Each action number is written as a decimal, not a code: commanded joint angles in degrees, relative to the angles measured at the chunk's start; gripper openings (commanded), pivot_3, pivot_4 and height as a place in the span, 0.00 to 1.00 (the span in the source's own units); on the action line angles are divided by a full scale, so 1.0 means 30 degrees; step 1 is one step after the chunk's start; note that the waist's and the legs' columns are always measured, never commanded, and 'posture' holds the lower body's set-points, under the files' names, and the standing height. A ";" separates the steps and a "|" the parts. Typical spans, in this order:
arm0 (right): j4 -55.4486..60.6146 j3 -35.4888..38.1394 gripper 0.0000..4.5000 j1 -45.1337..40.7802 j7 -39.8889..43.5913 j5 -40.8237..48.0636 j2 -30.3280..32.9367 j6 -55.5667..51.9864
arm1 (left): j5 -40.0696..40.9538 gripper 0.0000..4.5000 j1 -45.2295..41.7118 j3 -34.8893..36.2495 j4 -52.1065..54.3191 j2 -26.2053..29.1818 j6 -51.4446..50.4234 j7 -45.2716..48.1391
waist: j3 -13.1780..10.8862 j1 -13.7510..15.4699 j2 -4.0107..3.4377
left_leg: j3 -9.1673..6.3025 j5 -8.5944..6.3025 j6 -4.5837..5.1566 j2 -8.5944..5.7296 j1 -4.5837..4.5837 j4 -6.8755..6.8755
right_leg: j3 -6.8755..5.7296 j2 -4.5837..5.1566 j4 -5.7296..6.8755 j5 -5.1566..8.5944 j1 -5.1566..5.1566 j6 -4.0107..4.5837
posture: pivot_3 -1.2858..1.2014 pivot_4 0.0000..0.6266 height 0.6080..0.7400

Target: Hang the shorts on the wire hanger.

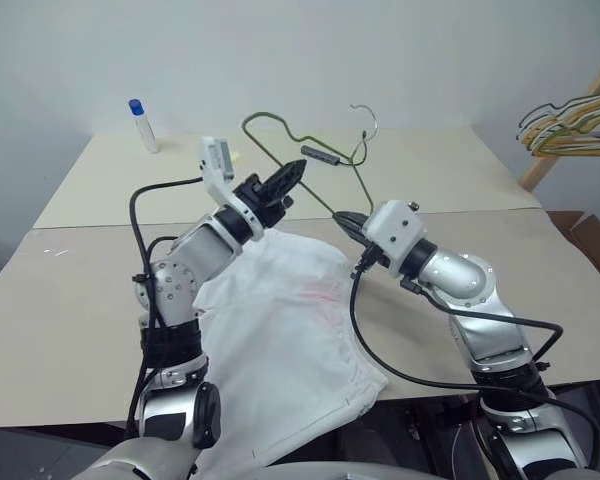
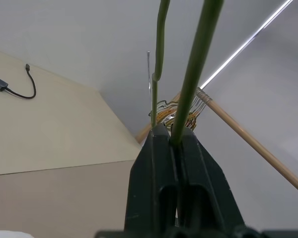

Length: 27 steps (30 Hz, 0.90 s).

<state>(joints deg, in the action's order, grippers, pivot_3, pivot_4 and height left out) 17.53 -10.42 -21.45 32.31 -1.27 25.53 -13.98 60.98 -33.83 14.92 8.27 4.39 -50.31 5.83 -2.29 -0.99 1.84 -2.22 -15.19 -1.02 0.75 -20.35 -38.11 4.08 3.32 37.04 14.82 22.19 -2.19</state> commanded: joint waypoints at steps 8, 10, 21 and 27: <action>0.0056 0.0192 0.47 -0.0313 -0.0457 -0.0963 0.0108 0.2088 | -0.4281 0.00 0.0571 -0.2757 0.1518 0.1033 0.4081 0.3496 | -0.0001 -0.0014 -0.0001 | 0.0013 0.0000 -0.0001 0.0000 -0.0002 0.0005 | 0.0005 0.0000 -0.0011 0.0001 -0.0001 0.0000 | 0.51 0.00 1.00; 0.0311 0.0606 0.63 -0.0258 0.0056 -0.0079 0.0106 0.1642 | -0.4861 0.00 0.0862 -0.2860 0.1624 0.1578 0.4750 0.4477 | -0.0001 -0.0013 -0.0001 | 0.0013 0.0001 -0.0001 0.0000 -0.0002 0.0005 | 0.0005 0.0000 -0.0011 0.0000 -0.0001 0.0000 | 0.51 0.00 1.00; 0.1594 0.6269 0.95 0.0068 0.8838 1.5105 0.5306 -0.9940 | 0.0510 0.00 0.1311 0.1133 0.1295 1.0083 0.3230 1.6848 | -0.0083 -0.0115 -0.0040 | 0.0011 -0.0008 0.0017 0.0026 -0.0002 0.0015 | -0.0015 -0.0007 -0.0019 0.0015 0.0001 0.0000 | 0.53 0.00 1.00; -0.1533 0.5837 0.95 -0.0922 1.1295 1.8335 0.6230 -1.3425 | 0.4448 0.00 0.0537 0.3682 -0.0526 1.1983 0.1714 2.0169 | -0.0089 -0.0135 -0.0043 | 0.0028 -0.0016 0.0035 0.0040 0.0021 0.0014 | -0.0022 -0.0012 -0.0019 0.0095 -0.0018 -0.0091 | 0.53 0.00 1.00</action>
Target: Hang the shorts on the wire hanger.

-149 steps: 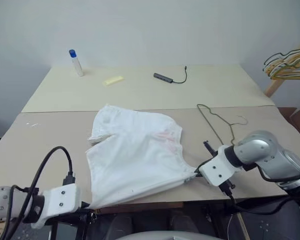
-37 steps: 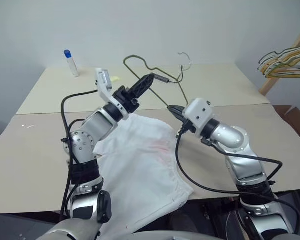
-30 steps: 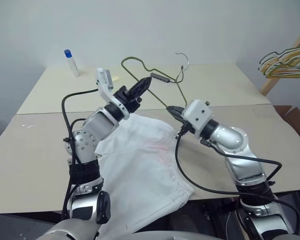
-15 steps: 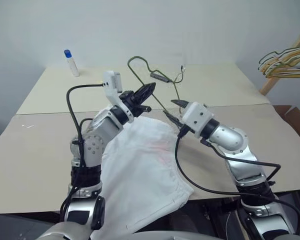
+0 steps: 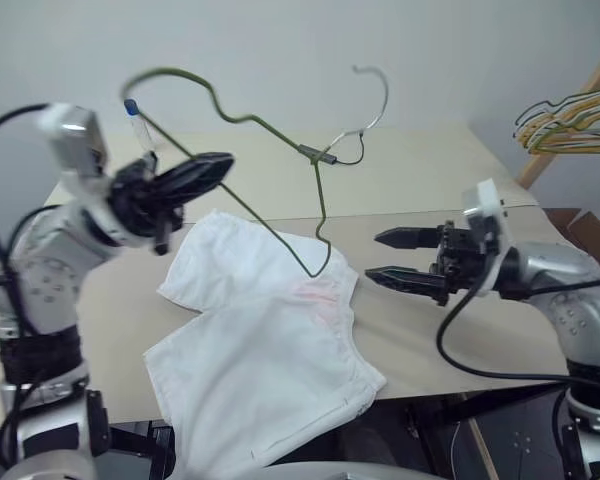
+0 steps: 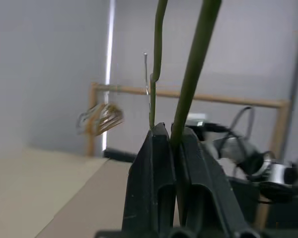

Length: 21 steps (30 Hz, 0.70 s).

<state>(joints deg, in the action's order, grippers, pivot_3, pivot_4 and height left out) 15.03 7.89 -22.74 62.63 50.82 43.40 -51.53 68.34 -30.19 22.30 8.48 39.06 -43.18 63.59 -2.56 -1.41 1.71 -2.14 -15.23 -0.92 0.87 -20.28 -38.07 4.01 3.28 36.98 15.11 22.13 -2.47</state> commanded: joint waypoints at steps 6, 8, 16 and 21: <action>-0.0846 -0.2123 0.95 -0.1885 0.0983 0.1673 -0.1412 -0.2325 | 0.2554 0.00 -0.0482 0.1235 -0.0281 0.0377 -0.0994 0.1192 | -0.0002 -0.0030 0.0000 | 0.0000 -0.0003 0.0002 0.0010 -0.0021 0.0000 | 0.0008 -0.0005 0.0001 0.0018 0.0018 -0.0032 | 0.52 0.00 1.00; -0.0667 -0.2362 0.95 -0.2425 0.0705 0.1935 -0.2196 -0.2536 | 0.2202 0.00 -0.0304 0.0932 -0.0064 0.0190 -0.0890 0.1288 | -0.0005 -0.0042 -0.0004 | -0.0001 -0.0002 0.0001 0.0011 -0.0019 0.0000 | 0.0008 -0.0006 0.0005 0.0017 0.0020 -0.0031 | 0.52 0.00 1.00; 0.0206 -0.3699 0.95 -0.3610 0.0223 0.1255 -0.3169 -0.2275 | 0.1802 0.00 -0.0257 0.0645 0.0056 -0.0254 -0.0570 0.1140 | -0.0007 0.0106 -0.0008 | -0.0007 -0.0003 0.0000 0.0008 -0.0041 0.0000 | -0.0001 -0.0001 0.0006 -0.0018 0.0037 0.0028 | 0.52 0.00 1.00; 0.0624 -0.4185 0.95 -0.3572 0.0107 0.0564 -0.3255 -0.1577 | 0.1767 0.00 -0.0176 0.0662 0.0039 -0.0496 -0.0522 0.1013 | -0.0007 0.0101 -0.0008 | -0.0008 -0.0002 -0.0001 0.0011 -0.0037 0.0000 | -0.0002 -0.0004 0.0009 -0.0013 0.0038 0.0019 | 0.52 0.00 1.00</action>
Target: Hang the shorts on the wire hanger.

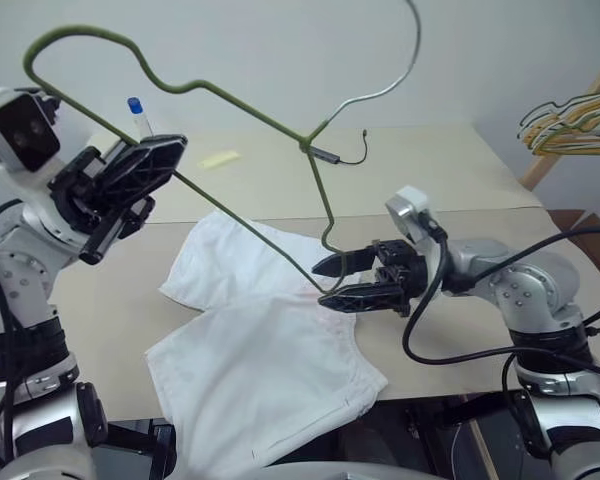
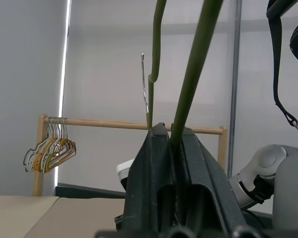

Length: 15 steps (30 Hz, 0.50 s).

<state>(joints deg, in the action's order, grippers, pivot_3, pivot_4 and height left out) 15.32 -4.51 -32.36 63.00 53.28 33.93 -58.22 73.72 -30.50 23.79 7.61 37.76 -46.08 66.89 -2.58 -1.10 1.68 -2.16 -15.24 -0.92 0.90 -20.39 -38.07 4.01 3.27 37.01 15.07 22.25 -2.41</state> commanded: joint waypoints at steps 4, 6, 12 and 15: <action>0.0321 0.0247 0.83 -0.0357 -0.0288 -0.0281 -0.0320 0.0840 | -0.0080 0.00 0.0199 0.0306 0.0494 -0.0123 0.0483 -0.0034 | 0.0000 -0.0017 0.0000 | 0.0001 0.0000 0.0000 0.0000 0.0000 0.0000 | 0.0001 0.0000 0.0000 0.0000 0.0000 0.0001 | 0.52 0.00 1.00; 0.0347 0.0150 0.69 -0.0402 -0.0324 -0.0462 -0.0228 0.0851 | -0.0155 0.00 0.0212 0.0325 0.0418 -0.0187 0.0586 -0.0029 | -0.0002 -0.0026 -0.0001 | 0.0002 0.0000 0.0000 0.0000 -0.0001 0.0000 | 0.0002 0.0000 0.0000 -0.0003 0.0001 0.0005 | 0.52 0.00 1.00; 0.0528 -0.0121 0.22 -0.0309 -0.0466 -0.0885 -0.0290 0.1009 | -0.0247 0.00 0.0126 0.0199 0.0220 -0.0419 0.0924 0.0063 | -0.0002 -0.0033 -0.0001 | 0.0002 0.0000 0.0000 0.0000 0.0000 0.0000 | 0.0001 0.0000 0.0000 -0.0002 0.0000 0.0005 | 0.52 0.00 1.00; 0.0509 -0.0182 0.01 -0.0283 -0.0635 -0.1128 -0.0337 0.1090 | -0.0857 0.00 0.0278 -0.0041 0.0242 -0.0547 0.1392 0.0053 | -0.0002 -0.0052 -0.0003 | 0.0003 0.0000 0.0000 -0.0001 -0.0001 0.0000 | 0.0002 0.0000 -0.0001 -0.0002 0.0002 0.0004 | 0.52 0.00 1.00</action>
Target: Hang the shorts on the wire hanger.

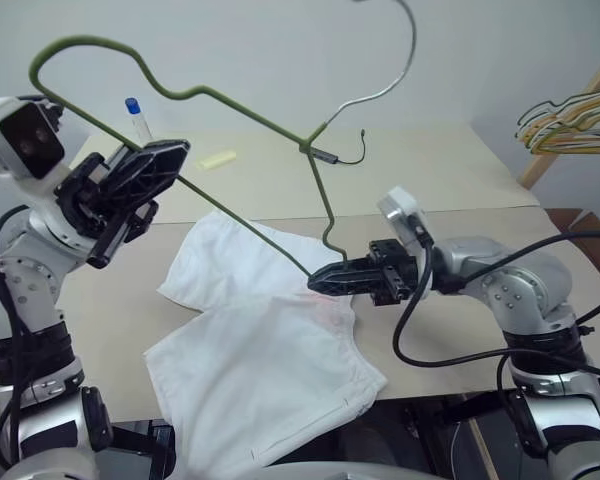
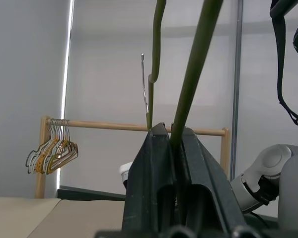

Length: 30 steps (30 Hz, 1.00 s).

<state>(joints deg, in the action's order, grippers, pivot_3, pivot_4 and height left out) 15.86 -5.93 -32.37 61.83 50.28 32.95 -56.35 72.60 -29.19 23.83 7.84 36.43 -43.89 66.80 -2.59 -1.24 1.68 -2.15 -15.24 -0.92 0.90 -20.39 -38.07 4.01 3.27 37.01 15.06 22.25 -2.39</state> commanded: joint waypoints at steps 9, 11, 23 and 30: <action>0.0333 0.0738 0.00 -0.0223 -0.0731 -0.0059 -0.0311 0.0441 | -0.2920 0.38 0.0829 -0.1201 0.0023 -0.0497 0.1803 0.0064 | 0.0000 -0.0042 0.0000 | 0.0002 0.0000 0.0000 0.0000 -0.0001 0.0000 | 0.0001 0.0000 -0.0001 -0.0012 0.0000 0.0020 | 0.51 0.00 1.00; 0.0266 0.1146 0.00 -0.0230 -0.1008 0.0245 -0.0373 0.0308 | -0.5110 0.51 0.1248 -0.2387 -0.0111 0.0277 0.2341 0.0249 | 0.0000 -0.0067 0.0000 | 0.0002 0.0000 0.0000 0.0000 0.0000 0.0000 | 0.0001 0.0000 0.0000 -0.0011 -0.0001 0.0020 | 0.51 0.00 1.00; -0.0073 0.6397 0.00 0.5156 -0.4559 0.2417 0.3745 -0.4629 | -1.5756 0.99 0.3722 -0.6997 -0.2026 0.4000 0.9403 0.1278 | -0.0023 -0.0011 -0.0026 | 0.0028 0.0000 0.0001 -0.0011 -0.0109 0.0011 | -0.0008 0.0038 -0.0057 -0.0036 0.0066 0.0056 | 0.49 0.00 1.00; -0.2817 1.0337 0.00 1.2545 0.0487 0.5134 0.9586 -0.9635 | -1.6246 0.99 0.3461 -0.8166 -0.0485 0.3356 0.9398 0.1286 | -0.0036 -0.0042 -0.0046 | 0.0067 -0.0014 0.0025 -0.0010 -0.0177 -0.0014 | 0.0008 0.0039 -0.0072 -0.0036 0.0107 0.0029 | 0.47 0.00 1.00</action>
<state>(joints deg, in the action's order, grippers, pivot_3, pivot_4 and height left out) 7.71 22.73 3.79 58.18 62.48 59.79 -82.70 24.61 -17.39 -0.11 4.52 46.46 -17.31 70.38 -2.70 -1.37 1.54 -1.95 -15.30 -0.81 0.89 -20.81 -38.12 4.04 3.35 36.79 15.00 22.46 -2.38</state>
